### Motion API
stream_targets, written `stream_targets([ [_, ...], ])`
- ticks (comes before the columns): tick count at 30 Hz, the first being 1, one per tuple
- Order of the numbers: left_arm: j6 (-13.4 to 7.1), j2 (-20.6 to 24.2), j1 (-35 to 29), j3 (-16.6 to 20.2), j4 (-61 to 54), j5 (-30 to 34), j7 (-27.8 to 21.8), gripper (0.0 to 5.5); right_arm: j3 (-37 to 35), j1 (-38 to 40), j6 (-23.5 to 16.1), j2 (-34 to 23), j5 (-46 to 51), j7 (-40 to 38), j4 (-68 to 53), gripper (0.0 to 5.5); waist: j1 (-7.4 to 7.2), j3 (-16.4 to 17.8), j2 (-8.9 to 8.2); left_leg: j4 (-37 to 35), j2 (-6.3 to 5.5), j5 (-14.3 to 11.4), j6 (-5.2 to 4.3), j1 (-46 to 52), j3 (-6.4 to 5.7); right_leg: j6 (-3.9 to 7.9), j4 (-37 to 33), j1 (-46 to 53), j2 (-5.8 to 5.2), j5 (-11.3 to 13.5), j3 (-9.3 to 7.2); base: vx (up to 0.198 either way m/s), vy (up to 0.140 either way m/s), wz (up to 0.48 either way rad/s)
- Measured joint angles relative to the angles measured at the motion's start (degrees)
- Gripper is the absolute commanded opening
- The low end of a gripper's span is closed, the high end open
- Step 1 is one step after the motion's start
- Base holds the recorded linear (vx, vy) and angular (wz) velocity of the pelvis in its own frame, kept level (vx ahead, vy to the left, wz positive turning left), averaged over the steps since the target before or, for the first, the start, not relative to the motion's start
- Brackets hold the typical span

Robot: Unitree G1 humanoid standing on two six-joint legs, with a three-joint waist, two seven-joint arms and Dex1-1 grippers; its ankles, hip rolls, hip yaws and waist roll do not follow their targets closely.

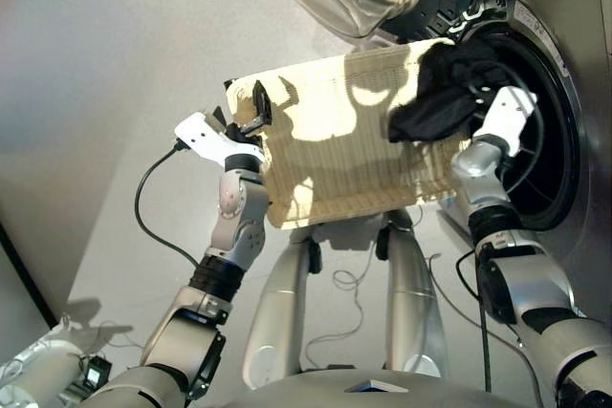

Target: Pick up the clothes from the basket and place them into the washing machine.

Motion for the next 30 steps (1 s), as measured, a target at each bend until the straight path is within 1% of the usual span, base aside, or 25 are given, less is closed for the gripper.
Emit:
stream_targets([
  [1, 0.0, 0.0, 0.1, -0.4, -0.2, 0.0, -0.1, 5.50, -1.1, -1.6, -0.9, -2.1, 3.6, -0.8, 1.2, 0.00, 0.57, -0.3, 0.70, 0.6, -0.11, -0.2, 0.23, -1.4, -0.06, 0.22, 0.4, -1.4, 0.05, -0.1, 0.08, 0.000, 0.000, 0.000],
  [2, 0.1, 0.1, 0.3, -0.7, -0.4, 0.0, -0.1, 5.50, -1.6, -3.4, -2.2, -4.6, 7.9, -1.2, 1.9, 0.00, 1.15, -0.3, 1.40, 1.8, -0.13, -0.6, 0.24, -3.3, -0.10, 0.16, 1.1, -3.0, 0.09, 0.1, 0.31, 0.000, 0.000, 0.000],
  [3, 0.2, 0.3, 0.4, -0.7, -0.5, 0.0, -0.1, 5.50, -2.5, -4.8, -3.1, -5.7, 10.8, -1.2, 2.4, 0.00, 1.21, -0.4, 1.72, 2.5, -0.18, -0.7, 0.18, -4.5, -0.15, 0.10, 1.4, -4.1, 0.07, 0.2, 0.56, 0.056, 0.014, 0.008],
  [7, 0.4, 0.9, 0.7, -1.0, -0.5, -0.2, -0.8, 5.50, -5.3, -9.6, -9.6, -8.0, 23.8, -1.0, 3.6, 0.00, 1.20, -0.3, 1.84, 6.1, -0.16, -2.0, 0.34, -8.1, -0.10, 0.22, 3.6, -7.3, -0.06, -0.1, 1.51, 0.014, -0.001, -0.003],
  [8, 0.5, 0.9, 0.8, -1.1, -0.5, -0.5, -0.9, 5.50, -5.3, -10.6, -10.7, -8.4, 25.9, -0.6, 3.7, 0.00, 1.05, -0.3, 1.84, 7.1, -0.15, -2.3, 0.36, -8.9, -0.04, 0.24, 4.2, -8.1, -0.07, -0.2, 1.66, 0.051, 0.005, -0.010],
  [9, 0.6, 0.9, 0.9, -1.2, -0.6, -0.6, -1.1, 5.50, -5.2, -11.1, -11.5, -8.5, 26.9, -0.2, 3.6, 0.00, 1.12, -0.3, 1.88, 7.7, -0.14, -2.5, 0.44, -9.6, -0.01, 0.50, 4.6, -8.6, -0.12, -0.4, 1.76, 0.051, 0.004, 0.029],
  [10, 0.7, 1.0, 0.9, -1.3, -0.6, -0.6, -1.3, 5.50, -5.0, -11.6, -12.4, -8.5, 28.2, 0.3, 3.3, 0.00, 1.04, -0.3, 1.91, 8.1, -0.19, -2.5, 0.49, -10.1, 0.01, 0.68, 5.0, -9.1, -0.37, -0.6, 1.88, 0.054, -0.003, 0.032],
  [11, 1.0, 1.0, 1.0, -1.3, -0.7, -0.6, -1.3, 5.50, -4.8, -12.0, -12.6, -8.5, 28.6, 1.1, 2.8, 0.86, 1.12, -0.4, 1.94, 8.8, -0.12, -2.7, 0.47, -11.0, 0.05, 0.62, 5.3, -9.9, -0.34, -0.7, 1.87, 0.000, 0.000, 0.000],
  [13, 1.3, 1.1, 1.0, -1.3, -1.1, -0.6, -1.3, 5.50, -3.2, -12.4, -12.6, -8.9, 28.5, 2.8, 2.7, 5.50, 1.48, -0.4, 1.94, 9.5, -0.12, -2.7, 0.49, -12.3, 0.04, 0.55, 6.0, -11.1, -0.45, -0.7, 2.06, 0.033, -0.010, 0.025],
  [17, 1.3, 1.2, 0.9, -1.5, -1.3, -0.6, -1.3, 5.50, 1.1, -13.0, -12.5, -9.2, 28.5, 5.9, 3.6, 5.50, 2.29, -0.4, 1.96, 9.7, 0.03, -2.7, 0.42, -12.9, -0.02, 0.30, 6.1, -11.8, -0.34, -0.6, 1.95, 0.000, 0.000, 0.000],
  [19, 1.3, 1.3, 0.6, -1.5, -1.3, -0.6, -1.3, 5.50, 4.8, -13.0, -12.1, -9.2, 28.6, 10.7, 4.6, 5.50, 2.27, -0.4, 1.96, 9.7, 0.04, -2.7, 0.39, -12.9, -0.09, 0.05, 6.2, -11.7, -0.32, -0.4, 1.69, 0.000, 0.000, 0.000],
  [21, 1.3, 1.3, -0.1, -1.4, -1.3, -0.6, -1.4, 5.50, 6.7, -13.1, -11.1, -8.5, 28.9, 14.2, 5.9, 5.50, 2.30, -0.4, 1.96, 9.9, 0.07, -2.8, 0.36, -12.9, -0.23, 0.01, 6.2, -11.5, -0.33, -0.4, 1.59, 0.000, 0.000, 0.000],
  [23, 1.3, 1.3, -0.4, -1.2, -1.3, -0.6, -1.3, 5.50, 6.9, -12.6, -10.9, -6.3, 29.9, 16.5, 6.0, 5.50, 1.83, -0.4, 1.96, 9.9, 0.16, -2.8, 0.30, -12.7, -0.42, -0.05, 6.0, -11.0, -0.18, -0.3, 1.42, 0.000, 0.000, 0.000],
  [25, 1.3, 1.2, -0.6, -1.1, -1.3, -0.6, -1.3, 5.50, 6.4, -11.5, -11.0, -2.6, 31.2, 18.1, 5.9, 5.50, 1.30, -0.4, 1.94, 9.9, 0.26, -2.8, 0.24, -12.2, -0.55, -0.08, 5.9, -10.5, 0.00, -0.3, 1.22, 0.000, 0.000, 0.000],
  [27, 1.3, 1.1, -0.8, -1.2, -1.3, -0.6, -1.3, 5.50, 6.3, -10.3, -11.0, 0.6, 32.2, 18.8, 5.9, 5.50, 0.66, -0.4, 1.94, 9.8, 0.26, -2.9, 0.22, -11.7, -0.61, 0.07, 5.8, -9.9, -0.03, -0.4, 1.02, 0.000, 0.000, 0.000],
  [28, 1.3, 1.1, -0.9, -1.2, -1.3, -0.6, -1.3, 5.50, 5.8, -9.9, -11.1, 1.9, 32.9, 18.9, 6.0, 5.50, 0.49, -0.4, 1.93, 9.7, 0.27, -2.9, 0.23, -11.5, -0.56, 0.37, 5.6, -9.7, -0.03, -0.6, 1.03, 0.000, 0.000, 0.000],
  [30, 1.2, 1.1, -1.1, -1.2, -1.3, -0.7, -1.3, 5.50, 4.4, -9.3, -11.2, 4.0, 34.6, 19.1, 6.0, 5.50, 0.15, -0.4, 1.92, 9.5, 0.42, -2.8, 0.23, -11.4, -0.64, 0.33, 4.7, -9.3, 0.02, -0.4, 0.87, 0.000, 0.000, 0.000],
])
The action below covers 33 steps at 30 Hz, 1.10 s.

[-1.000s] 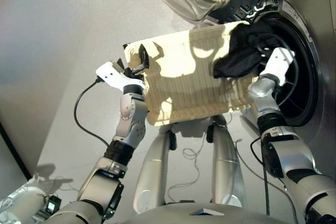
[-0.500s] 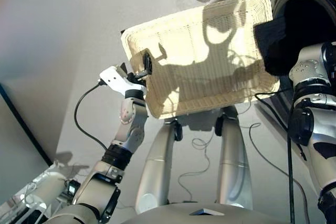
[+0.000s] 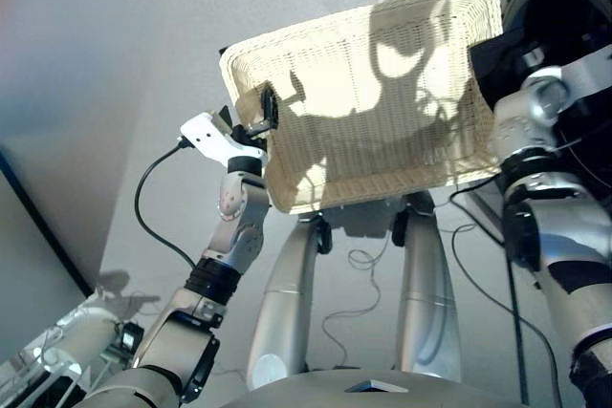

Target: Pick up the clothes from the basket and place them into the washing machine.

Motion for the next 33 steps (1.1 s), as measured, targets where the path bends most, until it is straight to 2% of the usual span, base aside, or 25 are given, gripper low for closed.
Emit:
stream_targets([
  [3, 0.0, 0.0, 0.1, 0.1, 0.0, -0.1, 0.0, 5.50, -3.0, -0.1, -1.2, 2.0, 5.1, 0.1, 0.7, 5.50, -0.63, 0.0, -0.01, -0.2, -0.05, 0.0, 0.01, 0.0, -0.21, -0.24, -0.2, 0.1, -0.05, 0.2, -0.23, -0.040, 0.005, 0.005],
  [10, 0.0, 0.3, 1.0, 0.5, 0.0, -1.7, -0.2, 5.50, -6.0, -1.7, -2.2, 1.3, 11.4, 0.5, 4.5, 5.50, -0.28, 0.0, 0.00, -1.0, -0.09, 0.2, 0.01, 0.3, -0.13, -0.41, -0.9, 0.2, -0.03, 0.6, -0.27, 0.013, 0.000, -0.001],
  [11, 0.1, 0.3, 1.1, 0.5, 0.0, -1.9, -0.6, 5.50, -5.9, -2.2, -2.0, 0.5, 12.9, 1.3, 5.9, 0.50, 0.05, 0.0, 0.00, -1.0, -0.09, 0.2, 0.01, 0.3, -0.13, -0.40, -0.9, 0.2, -0.03, 0.6, -0.27, 0.000, 0.000, 0.000],
  [12, 0.2, 0.3, 1.1, 0.4, 0.0, -2.6, -1.3, 5.50, -5.5, -2.9, -0.7, -0.7, 14.5, 2.4, 7.5, 0.00, 0.71, 0.0, 0.01, -0.9, -0.07, 0.2, 0.01, 0.3, -0.11, -0.41, -0.8, 0.2, -0.02, 0.6, -0.25, 0.000, 0.000, 0.000],
  [15, 0.4, 0.6, 2.0, 0.5, 0.0, -3.7, -2.4, 5.50, -3.7, -3.7, 1.7, -1.9, 16.4, 5.4, 7.9, 0.00, 0.95, 0.0, 0.01, -0.9, -0.06, 0.2, 0.01, 0.4, 0.15, -0.41, -0.7, 0.1, 0.03, 0.6, 0.01, 0.000, 0.000, 0.000],
  [21, 1.4, 0.8, 3.5, 0.5, 0.0, -3.9, -3.1, 5.50, -1.4, -6.4, 1.7, -4.5, 16.1, 6.2, 5.3, 0.00, 1.41, 0.0, 0.02, -0.9, 0.02, 0.2, 0.02, 0.5, 0.57, -0.42, -0.7, 0.0, 0.11, 0.6, 0.76, 0.000, 0.000, 0.000],
  [24, 1.3, 1.1, 3.9, 0.7, -1.0, -3.8, -3.0, 5.50, 0.0, -8.4, 1.4, -10.6, 15.6, 5.1, 3.3, 0.00, 2.56, 0.0, 0.05, -0.9, -0.01, 0.2, 0.03, 0.4, 0.56, -0.42, -0.7, -0.1, 0.09, 0.6, 0.74, 0.000, 0.000, 0.000],
  [26, 1.3, 1.7, 4.6, 0.7, -1.0, -3.8, -3.0, 5.50, 0.5, -9.5, 0.0, -13.5, 13.4, 3.9, -0.1, 0.00, 2.39, -0.1, 0.06, -1.0, -0.08, 0.2, 0.04, 0.4, 0.53, -0.33, -0.7, -0.1, 0.02, 0.6, 0.71, 0.000, 0.000, 0.000],
  [28, 1.3, 1.7, 4.8, 0.8, -1.2, -3.7, -2.9, 5.50, 0.4, -10.7, -1.4, -16.8, 9.5, 0.2, -4.0, 0.00, 2.47, -0.1, 0.09, -1.1, -0.15, 0.2, 0.04, 0.2, 0.52, -0.31, -0.7, -0.2, -0.03, 0.5, 0.71, 0.000, 0.000, 0.000],
  [30, 1.2, 1.7, 4.7, 0.8, -1.2, -3.4, -2.3, 5.50, -0.3, -10.0, -5.2, -18.8, 0.7, -6.4, -7.2, 0.00, 2.52, -0.1, 0.09, -1.2, -0.18, 0.2, 0.04, 0.2, 0.38, -0.30, -0.7, -0.3, -0.04, 0.5, 0.61, 0.000, 0.000, 0.000],
  [33, 1.0, 2.0, 4.3, 1.0, -1.2, -1.6, -1.2, 5.50, -1.1, -9.2, -4.7, -19.0, -10.5, -17.5, -8.8, 0.00, 2.25, -0.1, 0.12, -1.2, -0.22, 0.2, 0.08, -0.5, 0.52, -0.22, -0.3, -1.2, -0.10, 0.4, 0.49, -0.083, 0.003, 0.014],
])
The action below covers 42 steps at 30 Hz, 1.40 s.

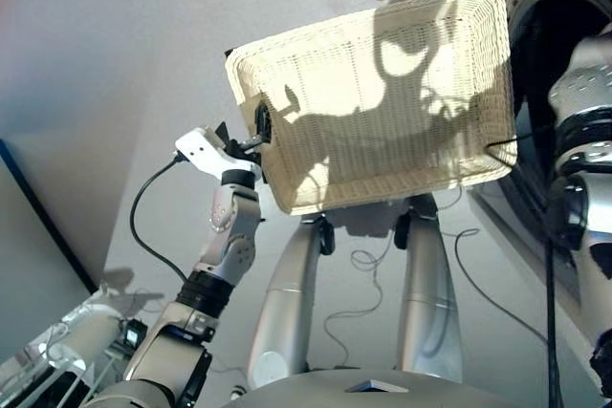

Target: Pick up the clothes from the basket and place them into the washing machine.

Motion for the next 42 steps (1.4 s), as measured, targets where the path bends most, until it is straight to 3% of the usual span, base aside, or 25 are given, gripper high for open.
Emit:
stream_targets([
  [1, -0.1, 0.0, -0.4, 0.0, 0.0, 0.5, 0.2, 5.50, 0.1, 0.3, 0.5, -0.1, -1.5, -1.0, 0.2, 4.90, -0.05, 0.0, 0.00, 0.3, -0.02, -0.1, 0.00, -0.2, -0.15, -0.02, 0.6, -0.2, -0.07, -0.2, -0.13, -0.122, -0.002, 0.075],
  [2, -0.4, 0.0, -0.8, 0.0, 0.0, 0.7, 0.4, 5.50, 0.2, 0.3, 1.5, -0.1, -2.2, -1.0, 1.0, 5.50, 0.03, 0.0, 0.00, 0.5, -0.05, -0.1, -0.02, -0.2, -0.28, -0.02, 0.7, -0.1, -0.10, -0.4, -0.18, 0.076, -0.021, 0.072],
  [4, -0.9, 0.1, -1.0, 0.1, 0.0, 0.7, 0.5, 5.50, 2.2, -0.8, 2.7, -0.1, -0.6, 2.6, 4.8, 5.50, -0.07, 0.0, 0.00, 0.7, -0.01, -0.2, -0.01, -0.1, -0.42, 0.35, 0.9, 0.0, -0.09, -0.7, 0.05, 0.085, -0.020, 0.019],
  [8, -0.9, 0.4, -0.7, 0.1, 0.0, 0.5, 0.4, 5.50, 3.0, -0.5, 4.5, 1.8, 5.6, 11.0, 7.5, 5.50, -0.50, 0.0, 0.00, 0.7, 0.05, -0.2, -0.02, 0.2, -0.39, -0.06, 0.9, 0.3, -0.04, -0.4, -0.16, 0.000, 0.000, 0.000],
  [15, -0.8, 0.2, -0.6, 0.2, 0.3, -0.1, -0.5, 5.50, 5.3, 6.9, 6.8, 13.4, 9.5, 21.6, 8.2, 5.50, -1.67, 0.0, -0.01, 1.0, 0.16, -0.3, -0.13, 2.8, -0.75, -0.05, 0.9, 3.3, 0.02, -0.5, -0.68, 0.000, 0.000, 0.000],
  [19, -0.7, 0.0, -0.4, 0.7, 1.5, -1.3, -2.2, 5.50, 8.8, 13.4, 7.9, 17.9, 9.6, 26.4, 5.0, 5.50, -2.02, -0.1, -0.29, 1.6, 0.12, -0.4, -0.19, 4.0, -1.72, 0.31, 1.3, 5.1, 0.01, -1.1, -1.28, 0.000, 0.000, 0.000],
  [27, 1.7, -2.5, 3.2, 0.5, 15.6, 0.7, -4.7, 5.50, 12.5, 29.7, 11.2, 24.9, 6.0, 32.9, 2.8, 5.50, -4.51, -1.2, -4.05, -1.7, 0.05, -0.5, -0.63, 15.0, -3.21, 0.31, -0.2, 15.9, 0.03, -2.6, -3.16, 0.000, 0.000, 0.000],
  [31, 3.6, -4.3, 4.4, 0.2, 26.6, 5.2, -6.4, 5.50, 17.8, 38.5, 12.9, 26.0, -2.3, 35.3, 2.7, 5.50, -4.79, -1.9, -5.85, -6.7, 0.23, 0.5, -1.00, 25.6, -3.45, 0.10, -3.2, 25.8, 0.30, -2.7, -4.41, -0.016, -0.002, -0.029],
  [34, 5.1, -5.0, 5.9, 0.1, 33.7, 8.5, -7.6, 5.50, 20.3, 46.5, 14.7, 27.4, -7.5, 37.1, 2.9, 5.50, -4.81, -2.6, -7.23, -10.2, 0.49, 0.4, -1.36, 32.9, -4.30, 0.53, -5.0, 32.4, 0.37, -4.1, -5.22, 0.061, 0.011, 0.007],
  [39, 6.7, -5.3, 9.4, 1.9, 43.4, 15.1, -9.1, 5.50, 21.7, 55.9, 16.4, 28.2, -12.6, 39.9, 3.9, 5.50, -5.02, -3.7, -8.48, -14.8, 1.40, 0.8, -1.64, 42.1, -4.68, 0.39, -9.3, 41.9, 1.76, -4.2, -6.37, 0.079, 0.026, -0.027],
  [42, 7.8, -5.4, 11.3, 2.9, 49.0, 18.7, -10.1, 5.50, 23.2, 60.1, 17.4, 28.3, -16.9, 41.8, 4.5, 5.50, -5.11, -6.4, -9.25, -17.2, 2.03, 0.8, -1.83, 47.1, -4.69, 0.44, -12.6, 47.3, 2.63, -3.9, -6.81, 0.041, 0.019, -0.043],
])
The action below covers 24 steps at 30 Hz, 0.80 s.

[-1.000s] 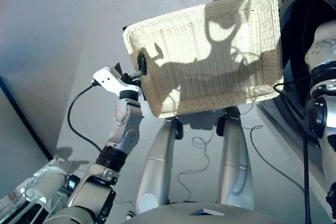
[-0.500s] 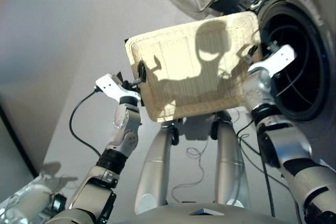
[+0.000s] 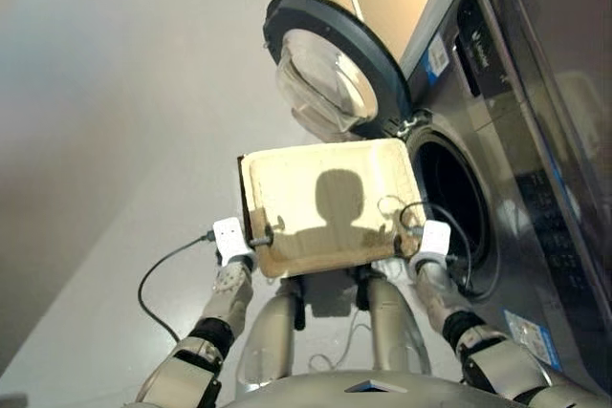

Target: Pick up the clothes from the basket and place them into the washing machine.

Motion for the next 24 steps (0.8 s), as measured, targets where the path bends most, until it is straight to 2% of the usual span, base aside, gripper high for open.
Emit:
stream_targets([
  [2, 0.4, 0.1, 1.7, -0.1, 1.6, 2.3, 0.0, 5.50, 0.4, 2.1, 0.2, 0.4, -1.9, 0.6, 0.6, 5.50, -0.09, -2.8, -0.59, -0.9, 0.33, -0.1, -0.20, 1.7, 0.01, 0.04, -1.4, 1.9, 0.42, 0.0, -0.18, 0.066, 0.035, -0.010],
  [5, 0.8, 0.1, 2.9, 0.1, 4.0, 7.9, -0.8, 5.50, 0.3, 3.7, 0.5, 0.5, -4.3, 2.4, 2.1, 5.50, -0.05, -4.8, -0.78, -3.0, 0.67, 0.0, -0.27, 6.0, 0.21, 0.17, -4.5, 6.7, 0.97, 0.7, -0.39, 0.084, 0.043, -0.040],
  [8, 1.4, 0.1, 5.2, 0.6, 4.7, 9.6, -1.7, 5.50, 0.1, 5.6, 1.3, 0.4, -6.4, 3.8, 3.8, 5.50, -0.10, -9.0, -0.63, -4.9, 0.99, 0.0, -0.29, 9.2, 0.54, 0.36, -6.8, 9.9, 1.42, 1.0, -0.30, 0.000, 0.000, 0.000],
  [10, 1.4, 0.0, 6.1, 1.1, 5.0, 9.6, -2.3, 5.50, 0.0, 7.1, 1.7, 0.4, -6.6, 4.0, 4.3, 5.50, 0.01, -10.4, -0.36, -5.7, 1.12, 0.0, -0.29, 10.8, 0.69, 0.43, -7.8, 11.6, 1.56, 1.1, -0.29, 0.000, 0.000, 0.000],
  [14, 1.7, -0.6, 7.2, 2.3, 5.0, 9.3, -3.0, 5.50, -0.6, 8.6, 2.7, 0.4, -8.6, 4.6, 5.4, 5.50, 0.08, -10.8, 0.31, -6.4, 1.24, 0.0, -0.32, 13.2, 0.96, 0.44, -8.5, 13.9, 1.57, 1.2, -0.10, 0.027, -0.002, -0.013],
  [17, 2.7, -1.3, 7.9, 2.8, 5.8, 9.4, -3.1, 5.50, -1.0, 9.2, 3.8, 0.4, -8.7, 4.7, 6.6, 5.50, 0.11, -11.1, 0.93, -6.5, 1.39, -0.2, -0.49, 14.6, 0.85, 0.40, -9.3, 15.8, 1.66, 1.3, -0.19, 0.059, -0.001, 0.012],
  [24, 3.9, -1.5, 9.5, 2.8, 6.3, 10.9, -3.8, 5.50, -1.1, 9.9, 3.9, 0.1, -9.2, 5.2, 6.5, 5.50, 0.36, -11.8, 1.69, -6.7, 2.27, -0.7, -0.69, 16.2, 0.66, 0.09, -10.2, 18.0, 2.54, 1.6, -0.28, 0.000, 0.000, 0.000],
])
